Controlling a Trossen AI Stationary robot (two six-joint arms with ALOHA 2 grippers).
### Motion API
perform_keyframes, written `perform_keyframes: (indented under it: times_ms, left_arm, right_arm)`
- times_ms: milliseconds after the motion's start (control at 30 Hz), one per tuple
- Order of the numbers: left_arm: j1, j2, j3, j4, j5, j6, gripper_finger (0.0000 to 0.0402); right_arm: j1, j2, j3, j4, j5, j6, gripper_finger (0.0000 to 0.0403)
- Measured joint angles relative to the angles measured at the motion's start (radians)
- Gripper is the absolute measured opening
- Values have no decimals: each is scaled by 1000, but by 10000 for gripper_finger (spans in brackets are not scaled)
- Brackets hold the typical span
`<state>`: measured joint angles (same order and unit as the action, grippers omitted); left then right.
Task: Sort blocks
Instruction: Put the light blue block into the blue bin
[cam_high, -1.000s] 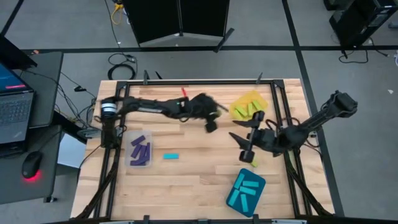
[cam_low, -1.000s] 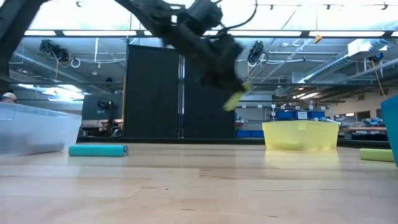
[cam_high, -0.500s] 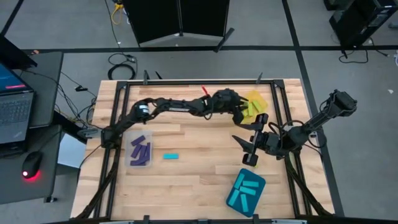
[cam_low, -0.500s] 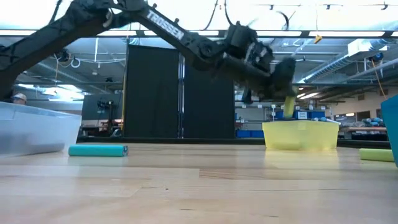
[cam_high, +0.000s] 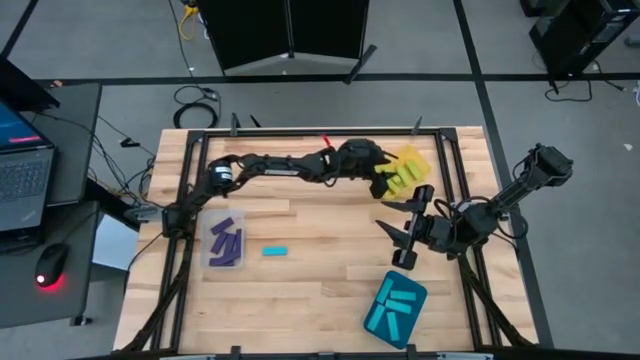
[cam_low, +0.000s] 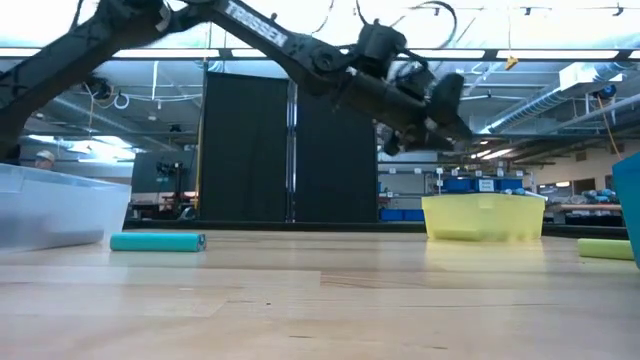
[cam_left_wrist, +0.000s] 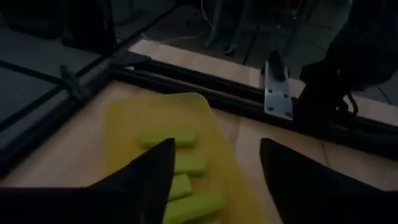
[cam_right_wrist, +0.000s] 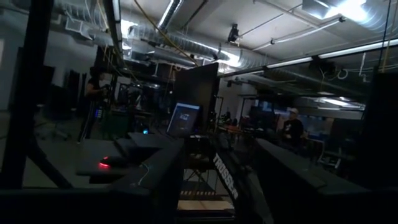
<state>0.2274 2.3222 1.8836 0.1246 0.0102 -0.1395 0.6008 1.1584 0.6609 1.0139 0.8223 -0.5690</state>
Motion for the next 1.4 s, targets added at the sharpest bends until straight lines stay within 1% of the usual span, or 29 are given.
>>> perform_keyframes:
  times_ms: [33, 100, 133, 200, 300, 367, 467, 500, 567, 600, 667, 767, 833, 900, 1033, 1100, 1167, 1300, 1400]
  left_arm:
    - [1, -26, -32, 8, -8, 1, 227]
    - [2, -90, -127, 81, -22, 1, 193]
    - [2, -133, -198, 110, -25, -1, 176]
    - [3, -232, -350, 232, -25, -7, 142]
    - [-2, -418, -610, 405, -34, -10, 94]
    - [-13, -546, -770, 480, -37, -5, 67]
    - [-45, -733, -966, 491, -36, 18, 31]
    - [-58, -801, -1020, 483, -35, 29, 21]
    - [-88, -937, -1120, 475, -35, 32, 8]
    - [-103, -1002, -1162, 475, -35, 32, 6]
    - [-136, -1140, -1250, 423, -45, 32, 8]
    - [-189, -1337, -1330, 320, -90, 29, 19]
    - [-228, -1453, -1355, 256, -141, 23, 26]
    - [-265, -1556, -1381, 158, -191, 22, 31]
    - [-336, -1705, -1386, 15, -271, 27, 40]
    - [-367, -1742, -1382, -8, -310, 27, 45]
    - [-395, -1779, -1386, -66, -340, 27, 49]
    - [-435, -1824, -1386, -103, -364, 32, 53]
    - [-457, -1847, -1385, -105, -383, 36, 53]
  right_arm:
    - [3, 0, 0, 2, 0, 0, 202]
    - [13, 0, 0, 3, 0, 0, 203]
    - [16, 0, 0, 2, 0, 0, 203]
    - [20, 0, 0, 2, -1, 9, 203]
    - [10, 2, 10, -6, -17, 37, 204]
    - [-13, 14, 20, -20, -28, 75, 205]
    - [-75, 60, 49, -111, -37, 182, 204]
    - [-103, 83, 65, -157, -55, 237, 203]
    - [-159, 136, 97, -252, -134, 356, 201]
    - [-185, 170, 117, -290, -178, 410, 200]
    - [-227, 243, 157, -348, -258, 498, 199]
    - [-275, 369, 231, -392, -376, 580, 204]
    - [-299, 455, 285, -398, -460, 617, 209]
    - [-320, 555, 360, -415, -528, 644, 216]
    - [-351, 737, 519, -546, -610, 684, 233]
    - [-359, 811, 593, -624, -641, 690, 243]
    - [-366, 878, 657, -672, -659, 691, 254]
    - [-382, 991, 759, -750, -697, 703, 271]
    - [-398, 1056, 812, -795, -715, 708, 275]
